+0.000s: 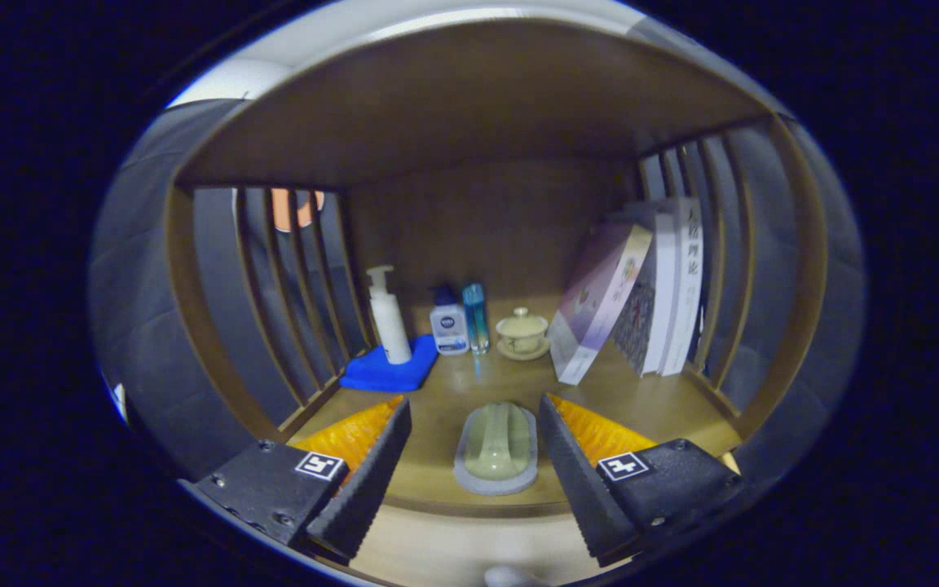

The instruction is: Pull open the drawer, take out the items inside it, and place them on the countertop above the cabinet.

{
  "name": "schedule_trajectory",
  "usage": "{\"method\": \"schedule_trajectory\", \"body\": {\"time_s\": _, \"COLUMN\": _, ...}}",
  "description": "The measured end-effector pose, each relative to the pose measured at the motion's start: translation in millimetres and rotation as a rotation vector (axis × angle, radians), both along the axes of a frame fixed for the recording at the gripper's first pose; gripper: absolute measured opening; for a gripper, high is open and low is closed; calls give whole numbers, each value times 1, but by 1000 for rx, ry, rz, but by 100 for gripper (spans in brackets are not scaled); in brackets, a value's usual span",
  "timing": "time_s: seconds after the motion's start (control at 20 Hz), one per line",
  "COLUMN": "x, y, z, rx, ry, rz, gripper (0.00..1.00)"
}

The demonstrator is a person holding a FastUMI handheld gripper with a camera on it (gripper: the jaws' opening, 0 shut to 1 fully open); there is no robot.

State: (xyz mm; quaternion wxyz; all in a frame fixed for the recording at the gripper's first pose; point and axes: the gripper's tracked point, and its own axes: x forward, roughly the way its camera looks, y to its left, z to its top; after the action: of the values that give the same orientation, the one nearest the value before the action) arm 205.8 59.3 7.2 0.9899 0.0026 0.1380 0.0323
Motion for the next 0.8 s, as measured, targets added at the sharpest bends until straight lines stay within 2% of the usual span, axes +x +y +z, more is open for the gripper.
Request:
{"method": "schedule_trajectory", "body": {"time_s": 0.2, "x": -67, "y": 14, "z": 26, "rx": -11, "ry": -126, "rz": 36, "gripper": 98}}
{"method": "schedule_trajectory", "body": {"time_s": 0.4, "x": -126, "y": 20, "z": 35, "rx": 13, "ry": -194, "rz": 57, "gripper": 99}}
{"method": "schedule_trajectory", "body": {"time_s": 0.8, "x": -208, "y": -5, "z": -18, "rx": 30, "ry": -250, "rz": -28, "gripper": 99}}
